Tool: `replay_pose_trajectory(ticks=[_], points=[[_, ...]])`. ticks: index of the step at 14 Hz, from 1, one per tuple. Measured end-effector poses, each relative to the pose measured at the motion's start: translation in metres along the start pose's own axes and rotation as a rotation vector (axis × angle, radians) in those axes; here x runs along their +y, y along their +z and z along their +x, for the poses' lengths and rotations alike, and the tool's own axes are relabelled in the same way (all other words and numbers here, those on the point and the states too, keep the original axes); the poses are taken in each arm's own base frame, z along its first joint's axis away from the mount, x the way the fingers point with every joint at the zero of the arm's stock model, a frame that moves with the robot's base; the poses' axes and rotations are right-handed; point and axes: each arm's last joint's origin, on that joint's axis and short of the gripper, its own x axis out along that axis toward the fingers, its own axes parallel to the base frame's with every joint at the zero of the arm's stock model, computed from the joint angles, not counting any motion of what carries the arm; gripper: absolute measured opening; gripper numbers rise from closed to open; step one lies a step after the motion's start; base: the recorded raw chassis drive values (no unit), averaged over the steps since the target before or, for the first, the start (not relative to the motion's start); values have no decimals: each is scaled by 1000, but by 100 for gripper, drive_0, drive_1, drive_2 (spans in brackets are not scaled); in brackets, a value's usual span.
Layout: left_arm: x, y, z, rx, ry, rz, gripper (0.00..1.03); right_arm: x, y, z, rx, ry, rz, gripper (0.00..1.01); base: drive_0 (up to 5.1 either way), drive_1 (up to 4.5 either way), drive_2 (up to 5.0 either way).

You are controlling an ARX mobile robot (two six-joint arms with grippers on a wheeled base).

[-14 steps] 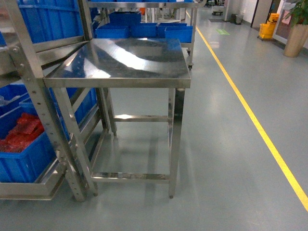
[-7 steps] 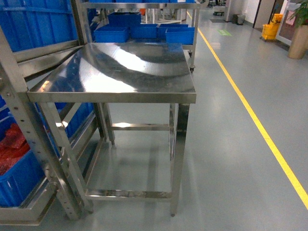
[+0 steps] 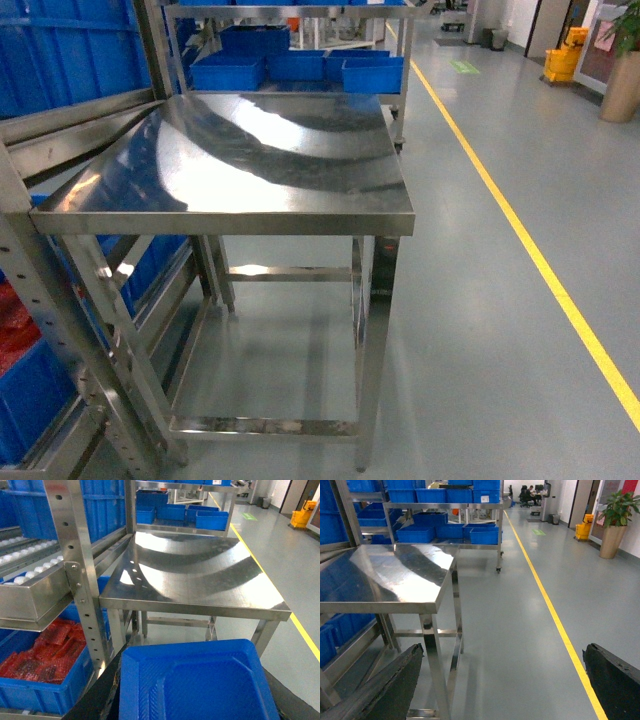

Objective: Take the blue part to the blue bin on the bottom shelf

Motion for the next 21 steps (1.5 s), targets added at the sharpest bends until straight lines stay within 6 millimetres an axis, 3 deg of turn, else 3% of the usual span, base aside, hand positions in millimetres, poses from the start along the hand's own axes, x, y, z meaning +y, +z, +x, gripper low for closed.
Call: replay_pose_trajectory(ticks=[21], points=[[0, 0, 0, 0, 5, 0, 44, 0, 0, 0, 0, 2, 0, 98, 9, 411, -392]])
